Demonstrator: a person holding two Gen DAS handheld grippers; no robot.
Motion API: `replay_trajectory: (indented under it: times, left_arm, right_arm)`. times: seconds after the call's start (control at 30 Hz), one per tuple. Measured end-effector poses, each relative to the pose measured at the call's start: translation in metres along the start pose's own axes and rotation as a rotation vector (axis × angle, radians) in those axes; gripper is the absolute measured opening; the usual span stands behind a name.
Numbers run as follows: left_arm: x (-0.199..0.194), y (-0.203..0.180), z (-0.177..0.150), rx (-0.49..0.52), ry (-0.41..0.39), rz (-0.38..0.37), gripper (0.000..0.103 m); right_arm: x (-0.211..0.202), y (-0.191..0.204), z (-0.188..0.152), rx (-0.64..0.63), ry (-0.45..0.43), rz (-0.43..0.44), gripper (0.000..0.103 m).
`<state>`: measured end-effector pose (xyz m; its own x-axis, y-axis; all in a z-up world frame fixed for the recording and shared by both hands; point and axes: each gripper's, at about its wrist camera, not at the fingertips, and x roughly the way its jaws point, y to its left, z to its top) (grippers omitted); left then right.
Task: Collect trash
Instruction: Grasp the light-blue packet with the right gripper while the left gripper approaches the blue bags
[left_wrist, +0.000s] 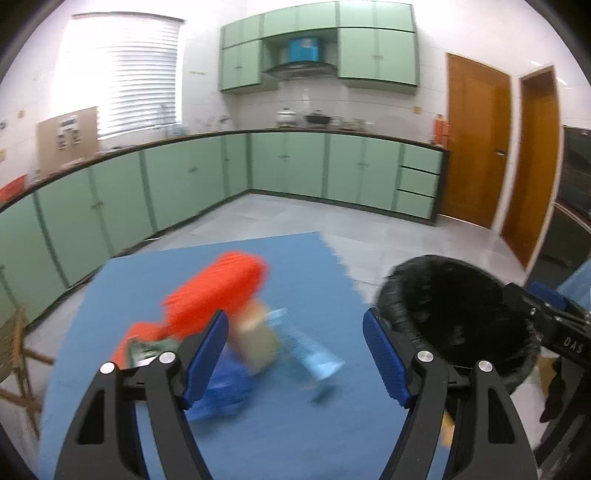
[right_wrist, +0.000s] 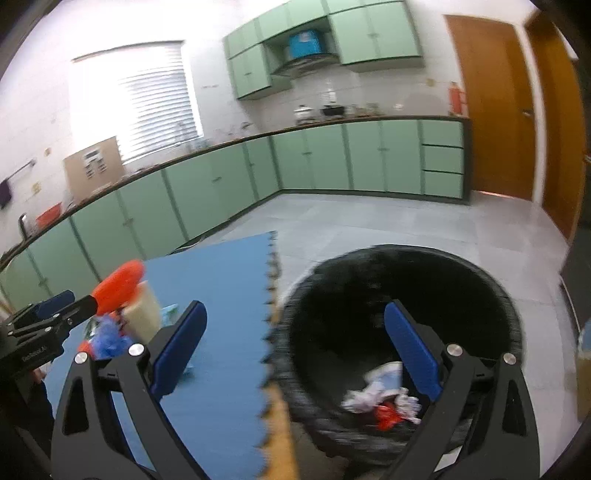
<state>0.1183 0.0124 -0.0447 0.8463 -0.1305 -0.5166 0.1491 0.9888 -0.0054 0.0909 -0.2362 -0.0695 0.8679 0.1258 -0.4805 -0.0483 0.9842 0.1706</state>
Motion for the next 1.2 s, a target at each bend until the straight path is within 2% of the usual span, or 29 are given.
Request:
replay_trajectory:
  times: [0.2, 0.37, 0.47, 0.8, 1.0, 1.1, 1.17, 1.2]
  left_arm:
    - [-0.01, 0.049, -0.026, -0.041, 0.011, 0.104, 0.074]
    - [-0.009, 0.076, -0.044, -0.056, 0.019, 0.154, 0.074]
    - [-0.004, 0.087, -0.052, -0.07, 0.028, 0.174, 0.074]
    - [0.011, 0.1, -0.075, -0.088, 0.074, 0.181, 0.074]
    - [0.015, 0.1, -0.077, -0.091, 0.086, 0.161, 0.074]
    - [0.016, 0.097, -0.077, -0.094, 0.09, 0.146, 0.074]
    - [0.018, 0.092, -0.076, -0.091, 0.096, 0.137, 0.074]
    - [0.021, 0.09, -0.076, -0.088, 0.101, 0.132, 0.074]
  right_arm:
    - [0.031, 0.062, -0.015, -0.076, 0.037, 0.102, 0.094]
    - [0.063, 0.094, -0.032, -0.144, 0.094, 0.145, 0.093]
    - [0.086, 0.104, -0.043, -0.147, 0.144, 0.161, 0.084]
    - [0.134, 0.128, -0.06, -0.199, 0.271, 0.161, 0.073]
    - [0.149, 0.136, -0.06, -0.214, 0.325, 0.172, 0.061]
    - [0.154, 0.138, -0.062, -0.222, 0.354, 0.186, 0.05]
    - [0.155, 0.139, -0.062, -0.221, 0.37, 0.205, 0.036]
    - [0.155, 0.139, -0.062, -0.217, 0.374, 0.212, 0.035]
